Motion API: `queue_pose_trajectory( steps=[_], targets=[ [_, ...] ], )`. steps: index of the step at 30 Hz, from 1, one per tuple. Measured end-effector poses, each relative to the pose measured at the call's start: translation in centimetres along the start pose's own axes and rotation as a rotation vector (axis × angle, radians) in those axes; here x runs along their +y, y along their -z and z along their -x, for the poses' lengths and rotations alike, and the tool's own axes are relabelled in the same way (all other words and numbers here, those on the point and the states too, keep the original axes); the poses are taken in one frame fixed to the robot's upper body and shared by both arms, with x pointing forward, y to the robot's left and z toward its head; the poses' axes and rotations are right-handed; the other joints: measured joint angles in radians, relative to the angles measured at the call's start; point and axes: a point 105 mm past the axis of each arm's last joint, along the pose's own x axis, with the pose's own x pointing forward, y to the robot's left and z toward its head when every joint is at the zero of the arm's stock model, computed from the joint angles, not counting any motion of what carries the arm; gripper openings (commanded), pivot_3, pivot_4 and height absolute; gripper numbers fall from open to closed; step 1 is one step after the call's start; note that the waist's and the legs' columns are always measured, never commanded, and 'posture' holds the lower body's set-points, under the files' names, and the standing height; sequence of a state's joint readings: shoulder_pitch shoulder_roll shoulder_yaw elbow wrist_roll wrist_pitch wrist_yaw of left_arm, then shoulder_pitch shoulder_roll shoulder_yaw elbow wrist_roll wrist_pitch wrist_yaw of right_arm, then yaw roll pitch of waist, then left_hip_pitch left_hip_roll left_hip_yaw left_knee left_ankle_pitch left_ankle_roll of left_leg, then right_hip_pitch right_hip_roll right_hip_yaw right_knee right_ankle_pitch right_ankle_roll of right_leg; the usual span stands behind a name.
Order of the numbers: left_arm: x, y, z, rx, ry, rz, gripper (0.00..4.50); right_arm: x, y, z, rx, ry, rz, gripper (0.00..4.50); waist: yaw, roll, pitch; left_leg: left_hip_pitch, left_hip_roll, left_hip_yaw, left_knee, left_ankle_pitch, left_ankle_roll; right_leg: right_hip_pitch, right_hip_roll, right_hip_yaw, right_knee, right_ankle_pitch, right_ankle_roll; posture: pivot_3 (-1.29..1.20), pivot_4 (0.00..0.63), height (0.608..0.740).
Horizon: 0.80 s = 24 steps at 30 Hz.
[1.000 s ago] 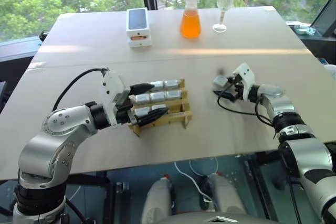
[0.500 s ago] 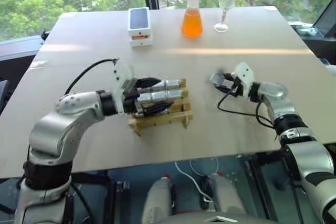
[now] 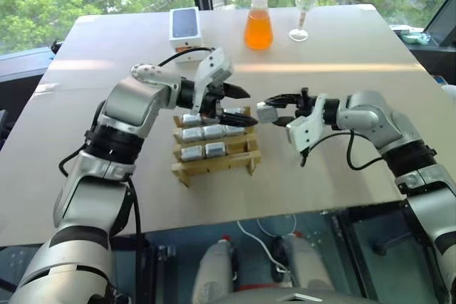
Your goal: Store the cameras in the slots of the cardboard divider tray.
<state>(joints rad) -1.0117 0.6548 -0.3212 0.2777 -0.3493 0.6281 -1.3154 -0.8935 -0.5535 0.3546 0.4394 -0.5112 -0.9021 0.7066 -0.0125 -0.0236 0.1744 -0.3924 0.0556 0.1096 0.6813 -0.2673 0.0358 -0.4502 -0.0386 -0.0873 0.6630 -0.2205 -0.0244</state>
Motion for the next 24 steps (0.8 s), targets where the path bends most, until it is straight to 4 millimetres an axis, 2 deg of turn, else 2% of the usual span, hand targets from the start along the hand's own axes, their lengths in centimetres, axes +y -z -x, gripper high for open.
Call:
queue_pose_trajectory(
  steps=[4,9,10,11,13,17,18,19,21,22,23,24],
  targets=[
    [-0.1,0.5,-0.4,0.026,0.051,-0.006,4.5,-0.4,-0.9,-0.5,-0.034,0.006,0.056,1.86,0.0,0.0,0.0,0.0,0.0,0.0,0.001,0.0,0.0,0.0,0.0,0.0,0.0,0.0,0.0,0.0,0.15,0.74],
    [-0.3,0.7,-0.6,0.041,0.081,-0.012,4.5,-0.6,-1.1,-0.5,-0.039,0.013,0.063,1.86,0.0,0.0,0.0,-0.001,0.0,-0.001,0.001,0.0,0.0,0.0,0.0,0.0,0.0,0.0,0.0,0.0,0.15,0.74],
    [-0.3,0.6,-0.6,0.042,0.083,-0.013,3.99,-0.5,-1.1,-0.6,-0.04,0.011,0.063,1.86,0.0,0.0,0.0,-0.001,0.0,-0.001,0.001,0.0,0.0,0.0,0.0,0.0,0.0,0.0,0.0,0.0,0.15,0.74],
    [-0.3,0.6,-0.7,0.043,0.084,-0.014,3.87,-0.5,-1.1,-0.6,-0.041,0.011,0.063,1.86,0.0,0.0,0.0,-0.001,0.0,-0.001,0.002,0.0,0.0,0.0,0.0,0.0,0.0,0.0,0.0,0.0,0.15,0.74],
    [-0.3,0.6,-0.7,0.043,0.082,-0.016,2.63,-0.5,-1.1,-0.6,-0.04,0.011,0.063,1.86,0.0,0.0,0.0,-0.001,0.0,-0.001,0.002,0.0,0.0,0.0,0.0,0.0,0.001,0.0,0.0,0.0,0.15,0.74],
    [-0.2,0.4,-0.8,0.028,0.074,-0.019,0.96,-0.5,-1.2,-0.6,-0.043,0.009,0.059,1.86,0.0,0.0,0.0,-0.001,0.0,-0.001,0.002,0.0,0.0,0.0,0.0,0.0,0.001,0.0,0.0,0.0,0.15,0.74],
    [-0.2,0.4,-0.7,0.029,0.076,-0.017,0.71,-0.5,-1.2,-0.7,-0.042,0.007,0.058,1.86,0.0,0.0,0.0,-0.001,0.0,-0.001,0.002,0.0,0.0,0.0,0.0,0.0,0.001,0.0,0.0,0.0,0.15,0.74],
    [-0.2,0.4,-0.7,0.029,0.077,-0.017,0.75,-0.5,-1.2,-0.7,-0.039,0.005,0.055,2.92,0.0,0.0,0.0,-0.001,0.0,-0.001,0.002,0.0,0.0,0.0,0.0,0.0,0.001,0.0,0.0,0.0,0.15,0.74],
    [-0.2,0.4,-0.7,0.03,0.074,-0.02,0.75,-0.6,-1.1,-0.7,-0.037,0.002,0.039,3.58,0.0,0.0,0.0,-0.001,0.0,-0.001,0.002,0.0,0.0,0.0,0.0,0.0,0.001,0.0,0.0,0.0,0.15,0.74],
    [-0.2,0.4,-0.7,0.031,0.073,-0.021,0.75,-0.6,-1.1,-0.7,-0.035,0.003,0.029,4.21,0.0,0.0,0.0,-0.001,0.0,-0.001,0.002,0.0,0.0,0.0,0.0,0.0,0.001,0.0,0.0,0.0,0.15,0.74],
    [-0.2,0.4,-0.8,0.031,0.073,-0.021,0.75,-0.6,-1.1,-0.7,-0.039,0.017,0.003,4.47,0.0,0.0,0.0,-0.001,0.0,-0.001,0.002,0.0,0.0,0.0,0.0,0.0,0.001,0.0,0.0,0.0,0.15,0.74],
    [-0.2,0.3,-0.8,0.031,0.073,-0.022,0.75,-0.7,-1.4,-0.7,-0.051,0.045,-0.05,4.5,0.001,0.0,0.0,-0.001,0.0,-0.001,0.002,0.0,0.0,0.0,0.0,-0.001,0.001,0.0,0.0,0.0,0.15,0.74]
  ],
)
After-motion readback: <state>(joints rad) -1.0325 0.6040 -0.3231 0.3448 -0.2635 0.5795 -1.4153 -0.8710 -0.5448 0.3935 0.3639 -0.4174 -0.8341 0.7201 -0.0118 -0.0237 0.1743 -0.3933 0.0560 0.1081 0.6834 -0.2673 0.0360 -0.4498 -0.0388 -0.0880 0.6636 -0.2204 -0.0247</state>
